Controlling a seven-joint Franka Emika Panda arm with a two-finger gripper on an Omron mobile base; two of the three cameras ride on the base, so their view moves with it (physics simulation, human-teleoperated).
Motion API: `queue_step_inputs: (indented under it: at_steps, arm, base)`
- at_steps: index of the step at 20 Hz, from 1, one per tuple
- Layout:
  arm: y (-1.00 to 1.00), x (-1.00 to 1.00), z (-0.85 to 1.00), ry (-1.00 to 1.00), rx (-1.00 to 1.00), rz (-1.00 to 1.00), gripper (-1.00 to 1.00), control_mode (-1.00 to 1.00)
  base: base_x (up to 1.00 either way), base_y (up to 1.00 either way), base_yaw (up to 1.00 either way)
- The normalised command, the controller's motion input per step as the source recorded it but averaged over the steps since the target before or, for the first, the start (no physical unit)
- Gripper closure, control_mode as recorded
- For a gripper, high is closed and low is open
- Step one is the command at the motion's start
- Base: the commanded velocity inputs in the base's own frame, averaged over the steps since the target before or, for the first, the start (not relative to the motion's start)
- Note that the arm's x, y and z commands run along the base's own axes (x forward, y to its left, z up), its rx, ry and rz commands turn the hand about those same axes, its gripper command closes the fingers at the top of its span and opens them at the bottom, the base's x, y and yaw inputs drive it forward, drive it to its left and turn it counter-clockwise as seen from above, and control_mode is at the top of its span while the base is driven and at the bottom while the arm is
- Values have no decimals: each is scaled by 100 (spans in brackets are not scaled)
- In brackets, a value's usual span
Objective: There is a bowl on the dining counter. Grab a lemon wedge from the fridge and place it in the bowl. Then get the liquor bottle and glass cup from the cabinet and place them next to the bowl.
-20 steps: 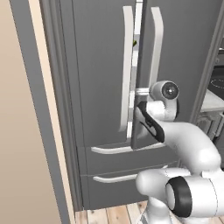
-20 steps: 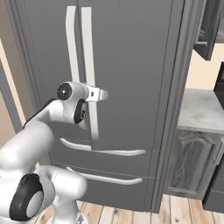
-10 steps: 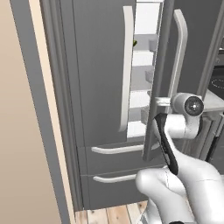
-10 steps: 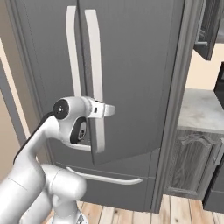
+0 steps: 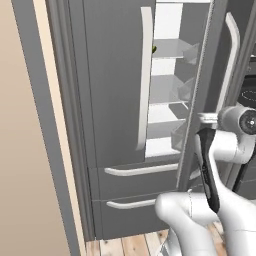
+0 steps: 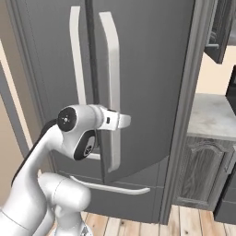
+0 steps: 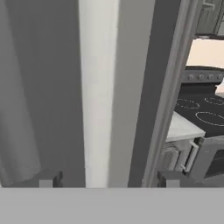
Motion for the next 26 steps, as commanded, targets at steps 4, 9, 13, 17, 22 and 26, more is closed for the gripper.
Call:
queue_step_inputs:
  at_steps: [4, 9, 13, 17, 22, 26]
  arm:
    - [7, -48, 74, 0, 0, 10, -100, -100]
    - [60, -25, 62, 1, -5, 15, -100, -100]
    - [92, -1, 34, 6, -10, 17, -100, -100]
    - [96, 16, 20, 13, -10, 17, -100, -100]
    - [84, 50, 1, 14, -13, 7, -100, -100]
    - [37, 74, -6, 4, -12, -1, -100, -100]
  base:
    - [0, 0, 0]
    - [0, 0, 0]
    - [0, 0, 0]
    - [0, 0, 0]
    - [0, 0, 0]
    - [0, 0, 0]
